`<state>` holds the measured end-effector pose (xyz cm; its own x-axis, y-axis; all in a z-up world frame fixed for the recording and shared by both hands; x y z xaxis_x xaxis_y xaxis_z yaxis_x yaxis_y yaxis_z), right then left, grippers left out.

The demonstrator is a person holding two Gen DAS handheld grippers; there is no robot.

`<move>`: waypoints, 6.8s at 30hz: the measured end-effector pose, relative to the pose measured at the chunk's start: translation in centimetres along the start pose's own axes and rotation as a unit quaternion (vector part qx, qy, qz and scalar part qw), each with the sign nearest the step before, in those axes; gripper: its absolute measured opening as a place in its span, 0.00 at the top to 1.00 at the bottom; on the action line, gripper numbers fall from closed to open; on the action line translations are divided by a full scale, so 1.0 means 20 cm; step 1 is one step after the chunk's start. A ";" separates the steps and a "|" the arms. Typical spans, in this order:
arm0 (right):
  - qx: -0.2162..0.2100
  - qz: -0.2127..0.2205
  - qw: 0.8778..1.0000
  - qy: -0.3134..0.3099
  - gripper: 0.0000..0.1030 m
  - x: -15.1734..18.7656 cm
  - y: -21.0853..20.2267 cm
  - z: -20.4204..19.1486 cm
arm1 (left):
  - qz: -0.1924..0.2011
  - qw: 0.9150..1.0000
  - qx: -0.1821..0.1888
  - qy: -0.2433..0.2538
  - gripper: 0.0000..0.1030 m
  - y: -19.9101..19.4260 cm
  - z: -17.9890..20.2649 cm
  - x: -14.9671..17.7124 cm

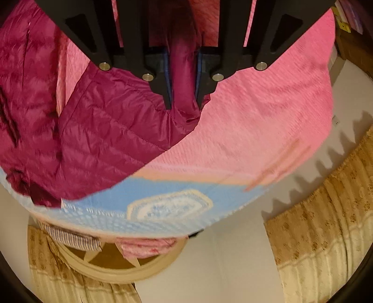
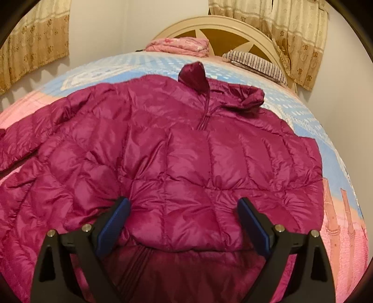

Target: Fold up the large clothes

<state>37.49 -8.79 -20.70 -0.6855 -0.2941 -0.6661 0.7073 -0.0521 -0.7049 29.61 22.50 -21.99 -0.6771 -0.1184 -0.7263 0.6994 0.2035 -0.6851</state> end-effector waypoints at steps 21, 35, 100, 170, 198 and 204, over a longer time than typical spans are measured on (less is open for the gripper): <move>0.034 0.023 0.997 0.062 0.08 -0.01 -0.13 0.45 | 0.127 0.987 0.053 0.087 0.89 -0.40 0.63 -0.60; 0.050 0.005 0.994 0.100 0.08 0.17 -0.11 0.71 | 0.105 0.965 0.155 0.185 0.89 -0.40 1.53 -0.49; -0.038 -0.035 0.986 0.158 0.47 0.10 -0.21 0.61 | -0.002 0.992 0.122 0.038 0.16 0.25 1.09 -0.52; -0.003 -0.035 0.994 0.105 0.46 -0.02 0.15 0.21 | -0.071 0.987 0.132 0.065 0.01 0.69 1.37 -0.28; -0.012 -0.019 0.992 0.127 0.16 -0.72 0.51 0.83 | -0.028 0.980 0.171 0.099 0.01 0.81 1.69 -1.15; -0.011 -0.031 0.994 0.105 0.16 -0.87 0.71 0.84 | -0.067 0.978 0.163 0.112 0.01 1.06 1.83 -1.19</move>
<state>62.45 -20.37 -15.00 -0.7499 -0.0849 -0.6561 0.6606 -0.0415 -0.7496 68.82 -5.99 -21.25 -0.7755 0.1004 -0.6233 0.6117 -0.1247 -0.7812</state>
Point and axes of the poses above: each gripper's, at about its wrist camera, not at the fingertips, and y roughly the way its jaws point, z to its right, x to its underside, the point moved 8 cm from there along y, roughly the way its jaws point, and after that the axes turned 9 degrees about x, right-handed, at the moved point
